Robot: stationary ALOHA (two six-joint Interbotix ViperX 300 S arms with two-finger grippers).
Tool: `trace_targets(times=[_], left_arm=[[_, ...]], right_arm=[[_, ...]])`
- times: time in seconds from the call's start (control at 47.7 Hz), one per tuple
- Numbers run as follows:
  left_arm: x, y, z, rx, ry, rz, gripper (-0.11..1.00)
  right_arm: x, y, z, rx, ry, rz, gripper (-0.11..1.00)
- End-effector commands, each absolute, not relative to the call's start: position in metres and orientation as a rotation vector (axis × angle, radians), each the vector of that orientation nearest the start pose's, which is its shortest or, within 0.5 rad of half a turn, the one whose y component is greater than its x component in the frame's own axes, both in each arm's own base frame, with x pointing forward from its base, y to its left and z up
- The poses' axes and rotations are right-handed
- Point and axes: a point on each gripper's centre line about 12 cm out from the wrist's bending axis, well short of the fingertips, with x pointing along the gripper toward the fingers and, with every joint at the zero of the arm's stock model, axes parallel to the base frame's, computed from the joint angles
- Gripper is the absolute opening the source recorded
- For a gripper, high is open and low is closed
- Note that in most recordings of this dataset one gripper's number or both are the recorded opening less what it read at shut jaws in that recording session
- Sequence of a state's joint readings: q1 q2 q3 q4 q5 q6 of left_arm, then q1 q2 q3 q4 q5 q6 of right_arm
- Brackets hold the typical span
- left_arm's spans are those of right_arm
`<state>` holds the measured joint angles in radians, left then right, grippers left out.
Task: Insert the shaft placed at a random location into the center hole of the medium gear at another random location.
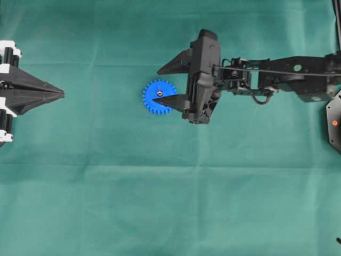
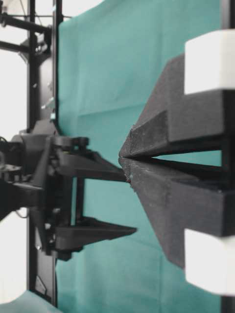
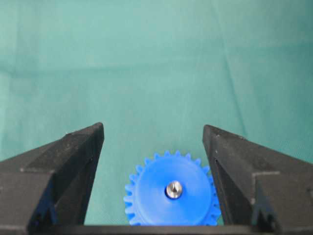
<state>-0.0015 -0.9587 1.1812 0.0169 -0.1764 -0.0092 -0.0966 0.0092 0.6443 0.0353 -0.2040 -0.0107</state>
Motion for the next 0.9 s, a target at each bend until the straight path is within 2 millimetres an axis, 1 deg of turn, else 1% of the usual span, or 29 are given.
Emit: trace_targets(times=[0.0,0.126,0.398,0.88], left_arm=[[0.202,0.000,0.285,0.010,0.026,-0.004,0.00],[0.202,0.000,0.285,0.010,0.025,-0.004,0.00],[0.202,0.000,0.285,0.009,0.025,-0.004,0.00],[0.202,0.000,0.284,0.009,0.032,-0.004,0.00]], right_arm=[[0.402,-0.039,0.215,0.044,0.402,-0.104,0.82],[0.398,-0.038,0.216,0.047,0.422,-0.104,0.82],[0.382,-0.036,0.202,0.059,0.533,-0.103,0.82],[0.339,-0.032,0.196,0.066,0.558,-0.105,0.82]])
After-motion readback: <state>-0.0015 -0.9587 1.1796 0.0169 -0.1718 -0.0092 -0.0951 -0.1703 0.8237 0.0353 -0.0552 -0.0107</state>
